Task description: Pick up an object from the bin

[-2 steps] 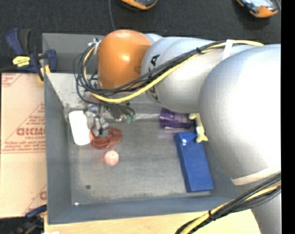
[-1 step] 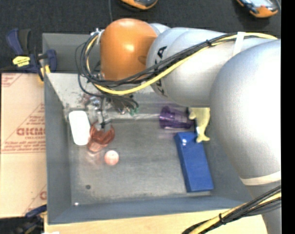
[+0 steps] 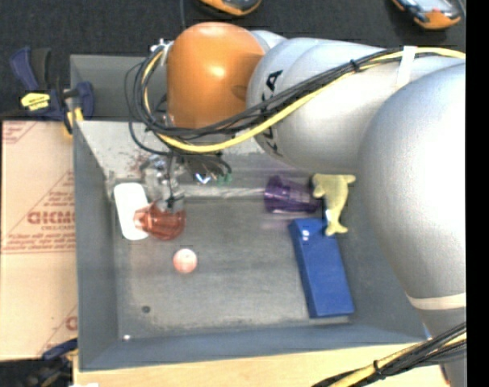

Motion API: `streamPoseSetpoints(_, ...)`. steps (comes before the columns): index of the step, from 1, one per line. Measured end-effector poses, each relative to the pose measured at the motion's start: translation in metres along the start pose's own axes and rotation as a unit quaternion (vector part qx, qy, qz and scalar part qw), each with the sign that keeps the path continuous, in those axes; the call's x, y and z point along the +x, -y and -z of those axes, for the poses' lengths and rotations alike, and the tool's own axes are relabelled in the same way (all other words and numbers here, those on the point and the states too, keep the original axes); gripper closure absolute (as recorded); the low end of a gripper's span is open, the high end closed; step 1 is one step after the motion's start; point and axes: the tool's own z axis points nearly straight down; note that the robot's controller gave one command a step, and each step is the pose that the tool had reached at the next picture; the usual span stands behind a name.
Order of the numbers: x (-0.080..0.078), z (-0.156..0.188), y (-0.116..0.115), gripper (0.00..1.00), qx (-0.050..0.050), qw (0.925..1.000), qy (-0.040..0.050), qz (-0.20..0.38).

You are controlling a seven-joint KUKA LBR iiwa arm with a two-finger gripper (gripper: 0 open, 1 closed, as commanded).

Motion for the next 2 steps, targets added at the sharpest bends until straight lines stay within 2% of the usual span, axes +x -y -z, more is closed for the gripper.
streamPoseSetpoints(1,0.017,-0.044,-0.04,1.0,-0.002,0.9999,-0.0015,-0.017)
streamPoseSetpoints(2,0.045,-0.086,-0.066,0.0,-0.001,0.9962,0.0003,0.087)
